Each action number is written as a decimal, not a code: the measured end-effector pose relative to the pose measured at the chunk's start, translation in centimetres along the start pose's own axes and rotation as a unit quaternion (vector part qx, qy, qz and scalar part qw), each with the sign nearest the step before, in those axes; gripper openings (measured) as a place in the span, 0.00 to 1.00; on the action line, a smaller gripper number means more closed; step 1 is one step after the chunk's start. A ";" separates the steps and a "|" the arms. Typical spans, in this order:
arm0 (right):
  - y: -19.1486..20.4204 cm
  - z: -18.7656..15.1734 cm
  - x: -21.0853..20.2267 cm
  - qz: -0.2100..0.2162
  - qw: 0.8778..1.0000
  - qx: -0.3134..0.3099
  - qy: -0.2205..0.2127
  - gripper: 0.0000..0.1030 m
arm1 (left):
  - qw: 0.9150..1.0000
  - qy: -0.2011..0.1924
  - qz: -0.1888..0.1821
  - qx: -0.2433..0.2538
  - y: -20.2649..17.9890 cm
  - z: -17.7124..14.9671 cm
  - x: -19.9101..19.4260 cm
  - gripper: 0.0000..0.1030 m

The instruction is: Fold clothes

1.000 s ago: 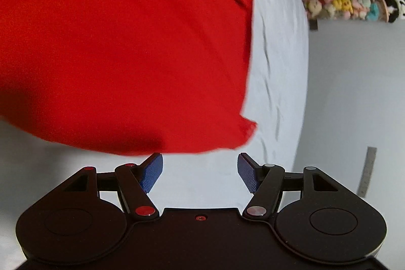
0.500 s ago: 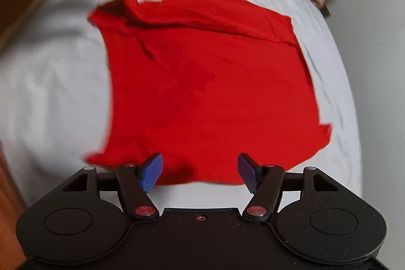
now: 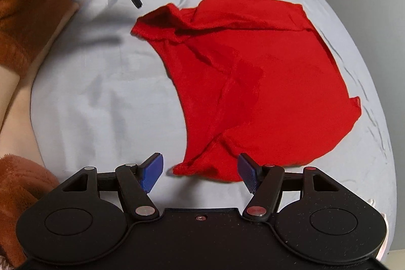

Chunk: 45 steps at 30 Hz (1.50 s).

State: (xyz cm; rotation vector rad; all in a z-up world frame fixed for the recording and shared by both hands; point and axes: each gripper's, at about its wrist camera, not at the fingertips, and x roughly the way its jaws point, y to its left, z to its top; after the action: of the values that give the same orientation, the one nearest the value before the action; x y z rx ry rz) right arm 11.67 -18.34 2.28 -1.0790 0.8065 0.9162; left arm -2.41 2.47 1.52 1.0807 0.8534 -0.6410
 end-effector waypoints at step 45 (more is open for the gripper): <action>2.6 -1.2 1.8 0.010 0.996 -0.084 0.027 0.60 | 0.996 0.046 -0.014 0.069 -2.2 -1.0 3.6 0.47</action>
State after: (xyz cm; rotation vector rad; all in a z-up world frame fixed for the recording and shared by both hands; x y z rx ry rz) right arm 9.98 -18.58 -0.63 -1.2477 0.7968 0.9880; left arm -2.51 2.46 -2.75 1.2334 0.9155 -0.6849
